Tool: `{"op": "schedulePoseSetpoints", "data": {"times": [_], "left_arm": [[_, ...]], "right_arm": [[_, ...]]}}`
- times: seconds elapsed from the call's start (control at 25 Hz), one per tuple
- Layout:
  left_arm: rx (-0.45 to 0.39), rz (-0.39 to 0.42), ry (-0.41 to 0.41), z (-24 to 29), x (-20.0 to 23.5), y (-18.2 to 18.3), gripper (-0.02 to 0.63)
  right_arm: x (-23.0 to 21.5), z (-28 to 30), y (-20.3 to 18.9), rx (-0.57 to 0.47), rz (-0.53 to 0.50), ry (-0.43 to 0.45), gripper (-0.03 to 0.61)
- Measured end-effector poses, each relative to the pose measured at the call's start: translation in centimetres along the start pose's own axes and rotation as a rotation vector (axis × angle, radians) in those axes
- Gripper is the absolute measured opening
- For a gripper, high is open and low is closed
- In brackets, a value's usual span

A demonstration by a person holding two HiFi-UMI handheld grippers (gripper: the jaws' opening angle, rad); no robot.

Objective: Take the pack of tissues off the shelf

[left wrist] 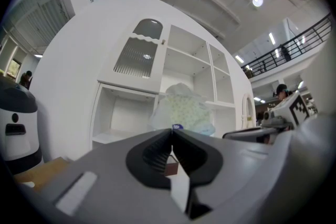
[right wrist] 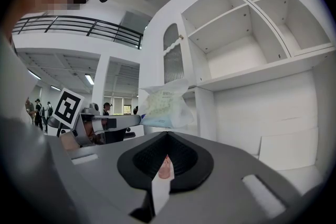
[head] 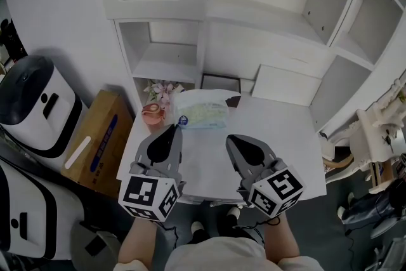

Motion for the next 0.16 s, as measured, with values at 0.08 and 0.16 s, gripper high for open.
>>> {"op": "schedulePoseSetpoints", "data": {"times": [0.08, 0.16], "left_arm": [[0.0, 0.0, -0.001, 0.0, 0.1, 0.07, 0.002], [0.0, -0.001, -0.002, -0.01, 0.17, 0.15, 0.002]], "right_arm": [[0.01, 0.07, 0.02, -0.003, 0.003, -0.002, 0.002], [0.02, 0.11, 0.07, -0.005, 0.006, -0.003, 0.002]]}}
Point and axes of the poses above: the fingertips, and each gripper's own axes: z forward along the fingers, x to its left, y out of its top, the point moved 3 cm from there along -z, backward along the fingers, and after that the axes turned 15 degrees about -y, right-handed, at the moved point
